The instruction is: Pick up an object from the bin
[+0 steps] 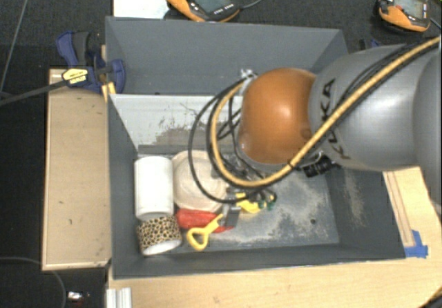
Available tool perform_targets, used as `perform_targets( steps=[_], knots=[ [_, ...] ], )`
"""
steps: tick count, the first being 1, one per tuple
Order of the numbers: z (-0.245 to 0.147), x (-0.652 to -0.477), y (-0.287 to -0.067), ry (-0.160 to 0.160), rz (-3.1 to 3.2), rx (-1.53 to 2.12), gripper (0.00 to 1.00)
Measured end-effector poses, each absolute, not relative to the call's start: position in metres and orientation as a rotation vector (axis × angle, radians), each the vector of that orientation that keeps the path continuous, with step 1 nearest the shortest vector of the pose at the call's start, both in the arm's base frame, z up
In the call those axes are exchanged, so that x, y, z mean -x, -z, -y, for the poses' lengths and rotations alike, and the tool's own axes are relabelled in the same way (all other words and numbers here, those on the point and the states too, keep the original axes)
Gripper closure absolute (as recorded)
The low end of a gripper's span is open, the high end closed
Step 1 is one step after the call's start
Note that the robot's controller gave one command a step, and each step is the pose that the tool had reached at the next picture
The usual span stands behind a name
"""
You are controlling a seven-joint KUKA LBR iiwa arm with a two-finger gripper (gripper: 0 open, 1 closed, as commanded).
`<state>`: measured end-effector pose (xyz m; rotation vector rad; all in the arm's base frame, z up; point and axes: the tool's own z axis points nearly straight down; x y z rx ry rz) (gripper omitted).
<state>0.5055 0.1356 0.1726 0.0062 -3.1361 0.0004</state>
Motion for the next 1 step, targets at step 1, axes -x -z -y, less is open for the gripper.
perform_targets(
  steps=[1],
  knots=[
    [-0.1347, -0.5072, -0.1771, 0.002, 3.143, 0.006, 0.0]
  ],
)
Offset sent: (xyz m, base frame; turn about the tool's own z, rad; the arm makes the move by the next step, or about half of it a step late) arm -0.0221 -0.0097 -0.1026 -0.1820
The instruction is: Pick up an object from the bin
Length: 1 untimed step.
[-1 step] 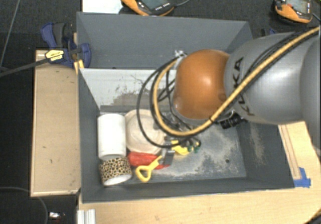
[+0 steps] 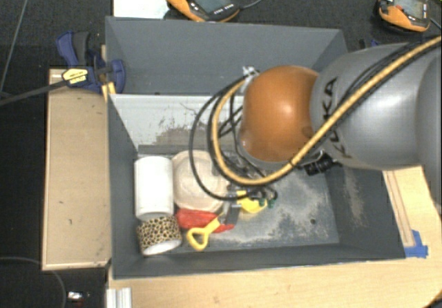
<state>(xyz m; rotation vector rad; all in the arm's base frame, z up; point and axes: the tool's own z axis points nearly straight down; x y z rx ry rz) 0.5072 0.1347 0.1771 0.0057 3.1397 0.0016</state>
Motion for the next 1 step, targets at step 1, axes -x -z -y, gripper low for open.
perform_targets(
  steps=[1],
  knots=[
    [-0.1273, -0.4876, -0.0843, -0.003, -3.126, 0.258, 0.0]
  ],
)
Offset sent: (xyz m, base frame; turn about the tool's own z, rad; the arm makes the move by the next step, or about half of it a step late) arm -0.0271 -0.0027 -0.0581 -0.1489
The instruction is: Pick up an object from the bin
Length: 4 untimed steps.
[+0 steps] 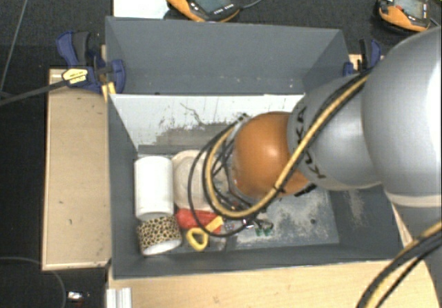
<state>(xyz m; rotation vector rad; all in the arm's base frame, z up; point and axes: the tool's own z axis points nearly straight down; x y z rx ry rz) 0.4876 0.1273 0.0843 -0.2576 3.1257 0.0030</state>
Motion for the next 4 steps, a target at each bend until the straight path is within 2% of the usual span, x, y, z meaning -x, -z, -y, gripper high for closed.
perform_targets(
  steps=[1, 2, 3, 4],
  knots=[
    [-0.132, -0.481, -0.121, -0.004, -3.125, 0.23, 0.0],
    [-0.128, -0.49, -0.072, -0.01, -3.106, 0.281, 0.0],
    [-0.112, -0.501, -0.072, -0.008, -3.066, 0.568, 0.0],
    [-0.127, -0.495, -0.076, -0.012, -3.089, 0.332, 1.0]
  ],
)
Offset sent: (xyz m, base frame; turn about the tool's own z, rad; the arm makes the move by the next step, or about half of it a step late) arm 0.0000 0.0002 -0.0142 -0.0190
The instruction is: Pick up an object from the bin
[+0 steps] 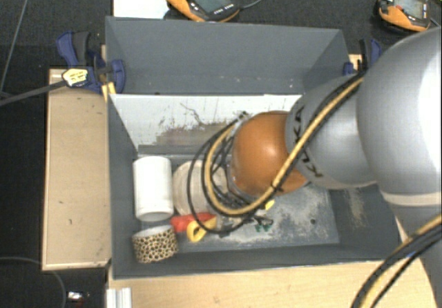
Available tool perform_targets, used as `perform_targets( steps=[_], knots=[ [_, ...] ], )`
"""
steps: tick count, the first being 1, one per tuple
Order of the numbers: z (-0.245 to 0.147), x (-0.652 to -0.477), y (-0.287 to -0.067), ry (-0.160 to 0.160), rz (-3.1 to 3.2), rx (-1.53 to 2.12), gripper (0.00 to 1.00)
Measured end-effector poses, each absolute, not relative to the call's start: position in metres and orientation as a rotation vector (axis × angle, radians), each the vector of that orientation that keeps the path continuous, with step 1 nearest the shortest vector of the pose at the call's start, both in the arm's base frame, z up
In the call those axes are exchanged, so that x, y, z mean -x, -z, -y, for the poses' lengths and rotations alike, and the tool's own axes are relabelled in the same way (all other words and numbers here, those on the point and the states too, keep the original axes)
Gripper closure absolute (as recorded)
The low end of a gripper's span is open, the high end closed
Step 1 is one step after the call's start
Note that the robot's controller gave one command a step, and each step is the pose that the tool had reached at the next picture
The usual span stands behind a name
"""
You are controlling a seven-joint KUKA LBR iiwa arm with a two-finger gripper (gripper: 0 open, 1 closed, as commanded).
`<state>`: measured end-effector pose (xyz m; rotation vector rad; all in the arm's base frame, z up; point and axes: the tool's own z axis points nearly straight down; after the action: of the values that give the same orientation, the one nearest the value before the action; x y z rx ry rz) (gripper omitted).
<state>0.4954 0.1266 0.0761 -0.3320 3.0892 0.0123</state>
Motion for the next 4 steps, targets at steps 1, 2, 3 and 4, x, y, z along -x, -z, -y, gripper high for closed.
perform_targets(
  steps=[1, 2, 3, 4],
  knots=[
    [-0.127, -0.495, -0.076, -0.012, -3.089, 0.332, 1.0],
    [-0.126, -0.495, -0.086, -0.012, -3.089, 0.328, 1.0],
    [-0.126, -0.494, -0.109, -0.011, -3.093, 0.326, 1.0],
    [-0.126, -0.494, -0.145, -0.012, -3.093, 0.322, 1.0]
  ],
)
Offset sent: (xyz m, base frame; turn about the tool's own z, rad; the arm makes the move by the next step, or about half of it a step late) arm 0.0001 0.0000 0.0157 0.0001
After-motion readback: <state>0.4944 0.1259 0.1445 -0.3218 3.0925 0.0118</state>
